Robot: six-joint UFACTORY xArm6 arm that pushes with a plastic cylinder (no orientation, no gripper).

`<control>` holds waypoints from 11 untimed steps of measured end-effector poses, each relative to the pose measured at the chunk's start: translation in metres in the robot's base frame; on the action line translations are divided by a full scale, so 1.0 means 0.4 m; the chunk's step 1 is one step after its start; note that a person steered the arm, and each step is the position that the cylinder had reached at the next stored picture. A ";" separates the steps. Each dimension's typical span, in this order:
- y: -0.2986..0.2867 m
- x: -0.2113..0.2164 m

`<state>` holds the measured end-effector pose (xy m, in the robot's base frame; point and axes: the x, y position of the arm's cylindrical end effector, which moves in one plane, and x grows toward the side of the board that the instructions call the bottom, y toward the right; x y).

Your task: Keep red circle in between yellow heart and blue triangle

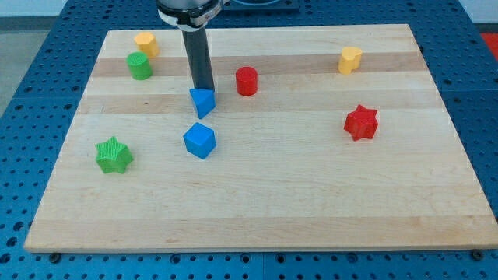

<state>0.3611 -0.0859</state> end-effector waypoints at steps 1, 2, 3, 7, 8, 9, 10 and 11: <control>0.120 0.000; 0.157 0.001; 0.167 0.016; 0.299 0.012; 0.286 0.013; 0.243 0.019; 0.243 0.019; 0.243 0.015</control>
